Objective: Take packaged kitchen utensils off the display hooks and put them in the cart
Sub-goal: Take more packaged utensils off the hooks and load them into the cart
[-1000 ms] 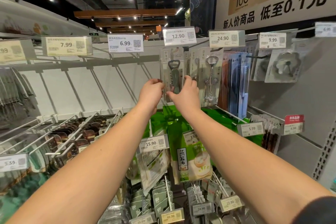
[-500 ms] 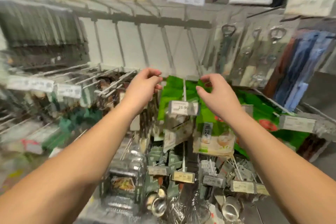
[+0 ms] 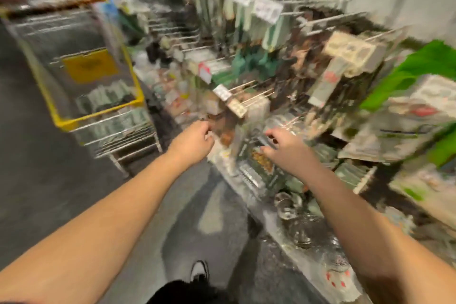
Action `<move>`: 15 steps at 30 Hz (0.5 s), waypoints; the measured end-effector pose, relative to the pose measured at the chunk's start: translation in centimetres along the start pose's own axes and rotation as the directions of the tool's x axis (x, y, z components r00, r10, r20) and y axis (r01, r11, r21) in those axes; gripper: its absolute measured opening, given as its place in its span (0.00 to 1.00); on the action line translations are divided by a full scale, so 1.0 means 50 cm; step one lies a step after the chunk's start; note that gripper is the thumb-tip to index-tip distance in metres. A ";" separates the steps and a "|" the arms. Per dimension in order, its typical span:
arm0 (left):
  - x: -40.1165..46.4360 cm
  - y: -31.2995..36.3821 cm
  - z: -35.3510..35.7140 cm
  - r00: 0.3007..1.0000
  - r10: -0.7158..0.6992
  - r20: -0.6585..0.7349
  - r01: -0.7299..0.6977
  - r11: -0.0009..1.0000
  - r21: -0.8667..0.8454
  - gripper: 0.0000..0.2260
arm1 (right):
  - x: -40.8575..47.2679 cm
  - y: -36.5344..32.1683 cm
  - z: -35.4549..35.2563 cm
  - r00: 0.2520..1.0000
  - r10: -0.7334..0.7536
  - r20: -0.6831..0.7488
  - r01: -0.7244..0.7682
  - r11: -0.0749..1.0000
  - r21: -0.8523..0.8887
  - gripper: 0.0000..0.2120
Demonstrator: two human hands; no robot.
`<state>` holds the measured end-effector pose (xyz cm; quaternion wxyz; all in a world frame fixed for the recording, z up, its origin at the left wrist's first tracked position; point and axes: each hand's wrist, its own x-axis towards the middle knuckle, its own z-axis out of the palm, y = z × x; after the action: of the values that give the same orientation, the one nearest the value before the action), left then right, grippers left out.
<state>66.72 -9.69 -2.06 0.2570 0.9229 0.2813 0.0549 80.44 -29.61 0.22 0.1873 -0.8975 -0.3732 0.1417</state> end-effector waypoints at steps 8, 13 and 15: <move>-0.098 -0.282 -0.015 0.968 -0.239 0.081 0.214 0.948 0.237 0.13 | 0.104 -0.148 0.214 0.942 -0.159 0.295 0.173 0.985 -0.022 0.23; -0.081 -0.463 -0.058 0.941 -0.327 0.081 0.290 0.908 0.302 0.14 | 0.230 -0.295 0.330 0.884 -0.228 0.408 0.282 0.956 -0.077 0.25; -0.047 -0.539 -0.089 0.932 -0.347 0.101 0.304 0.904 0.300 0.13 | 0.288 -0.356 0.373 0.864 -0.229 0.449 0.294 0.952 -0.080 0.25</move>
<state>50.45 10.13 -11.71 0.1503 0.8913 0.4161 -0.0996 71.89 -3.31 -10.15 0.0507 -0.7952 -0.5334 0.2838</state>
